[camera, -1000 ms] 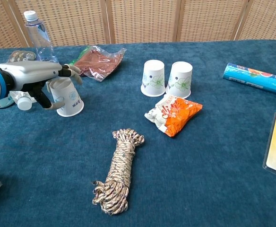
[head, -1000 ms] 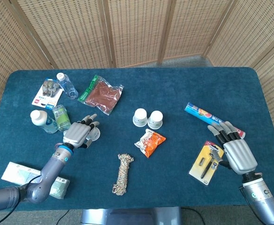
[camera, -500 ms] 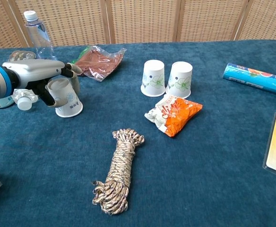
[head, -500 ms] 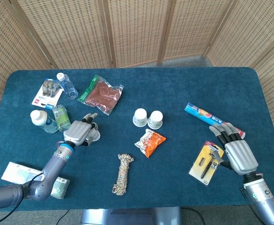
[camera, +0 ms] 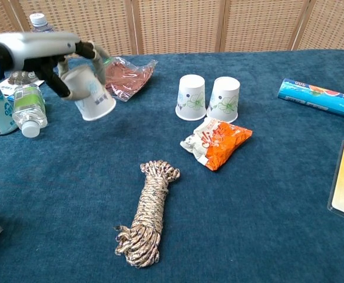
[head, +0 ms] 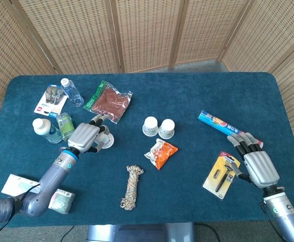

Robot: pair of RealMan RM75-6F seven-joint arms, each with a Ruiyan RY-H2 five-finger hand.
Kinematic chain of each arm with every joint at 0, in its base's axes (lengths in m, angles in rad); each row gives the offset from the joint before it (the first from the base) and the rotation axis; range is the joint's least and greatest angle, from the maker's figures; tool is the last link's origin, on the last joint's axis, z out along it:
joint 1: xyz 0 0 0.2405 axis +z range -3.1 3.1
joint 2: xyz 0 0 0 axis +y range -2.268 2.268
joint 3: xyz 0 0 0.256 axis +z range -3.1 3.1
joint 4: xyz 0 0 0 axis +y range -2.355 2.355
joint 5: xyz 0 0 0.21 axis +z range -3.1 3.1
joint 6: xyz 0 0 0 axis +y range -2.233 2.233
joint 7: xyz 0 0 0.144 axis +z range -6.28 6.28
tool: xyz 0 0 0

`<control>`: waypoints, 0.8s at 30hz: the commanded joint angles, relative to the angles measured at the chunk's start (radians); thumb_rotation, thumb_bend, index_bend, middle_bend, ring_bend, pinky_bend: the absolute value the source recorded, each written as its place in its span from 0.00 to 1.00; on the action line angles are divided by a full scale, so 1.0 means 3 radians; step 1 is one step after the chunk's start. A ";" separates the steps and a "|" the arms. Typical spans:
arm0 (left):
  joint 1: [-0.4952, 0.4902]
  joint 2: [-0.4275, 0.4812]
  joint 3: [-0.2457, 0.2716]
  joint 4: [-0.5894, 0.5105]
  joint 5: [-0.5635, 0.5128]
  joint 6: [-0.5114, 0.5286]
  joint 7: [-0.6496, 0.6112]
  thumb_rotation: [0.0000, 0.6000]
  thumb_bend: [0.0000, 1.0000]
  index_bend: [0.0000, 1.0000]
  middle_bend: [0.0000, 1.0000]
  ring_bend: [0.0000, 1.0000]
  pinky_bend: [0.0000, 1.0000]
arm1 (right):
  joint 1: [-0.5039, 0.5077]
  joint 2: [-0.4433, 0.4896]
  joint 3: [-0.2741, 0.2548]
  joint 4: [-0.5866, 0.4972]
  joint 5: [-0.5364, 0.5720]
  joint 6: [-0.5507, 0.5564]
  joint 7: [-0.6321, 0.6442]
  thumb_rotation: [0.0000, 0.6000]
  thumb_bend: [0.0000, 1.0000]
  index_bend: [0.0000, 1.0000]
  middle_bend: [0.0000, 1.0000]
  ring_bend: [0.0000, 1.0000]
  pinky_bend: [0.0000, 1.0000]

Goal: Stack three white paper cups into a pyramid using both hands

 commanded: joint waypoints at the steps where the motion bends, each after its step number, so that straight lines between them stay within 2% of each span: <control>1: -0.0128 0.0146 -0.0113 -0.0159 -0.0107 -0.0069 0.0036 1.00 0.46 0.37 0.10 0.10 0.53 | -0.0010 -0.0002 -0.0004 0.0012 -0.0005 -0.0002 0.0009 1.00 0.49 0.02 0.00 0.00 0.00; 5: -0.0333 0.0224 -0.0231 -0.0218 -0.0318 -0.0185 0.0111 1.00 0.46 0.37 0.10 0.10 0.53 | -0.0028 -0.0010 -0.0025 0.0023 -0.0024 -0.0008 0.0014 1.00 0.49 0.02 0.00 0.00 0.00; 10: -0.0641 0.0170 -0.0327 -0.0124 -0.0577 -0.0282 0.0245 1.00 0.46 0.38 0.10 0.10 0.53 | -0.0058 -0.0029 -0.0047 0.0049 -0.0058 0.0013 0.0025 1.00 0.49 0.02 0.00 0.00 0.00; 24: -0.1503 -0.0403 -0.0387 0.0584 -0.1235 -0.0335 0.0650 1.00 0.46 0.38 0.09 0.10 0.52 | -0.0166 -0.0025 -0.0070 0.0136 -0.0126 0.0151 0.0151 1.00 0.48 0.02 0.00 0.00 0.00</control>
